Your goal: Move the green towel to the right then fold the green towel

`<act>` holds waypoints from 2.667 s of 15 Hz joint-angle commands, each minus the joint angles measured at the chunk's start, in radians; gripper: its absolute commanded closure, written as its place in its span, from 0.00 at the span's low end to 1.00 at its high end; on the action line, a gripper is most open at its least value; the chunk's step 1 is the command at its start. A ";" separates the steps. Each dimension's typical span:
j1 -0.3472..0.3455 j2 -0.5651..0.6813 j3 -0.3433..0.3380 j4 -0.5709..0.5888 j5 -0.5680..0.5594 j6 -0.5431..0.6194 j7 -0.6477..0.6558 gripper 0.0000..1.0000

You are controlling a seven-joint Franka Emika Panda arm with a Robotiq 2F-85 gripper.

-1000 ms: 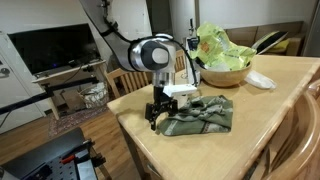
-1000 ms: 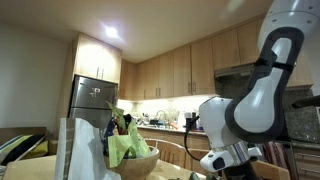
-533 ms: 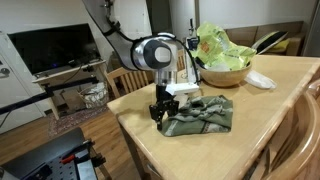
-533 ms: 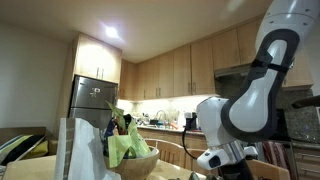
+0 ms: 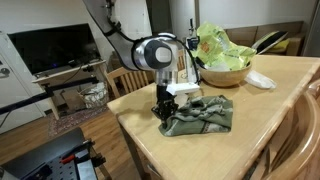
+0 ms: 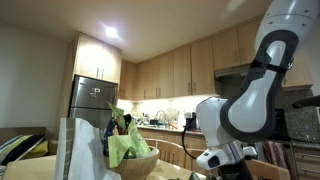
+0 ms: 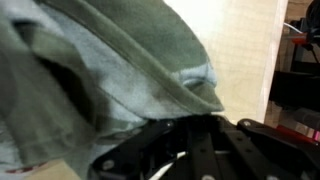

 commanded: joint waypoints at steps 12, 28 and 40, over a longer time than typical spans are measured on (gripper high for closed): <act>-0.017 -0.188 0.000 -0.023 0.025 0.040 -0.028 0.98; -0.026 -0.373 0.007 -0.066 0.154 0.103 -0.101 0.99; 0.003 -0.359 0.002 -0.078 0.140 0.093 -0.085 0.99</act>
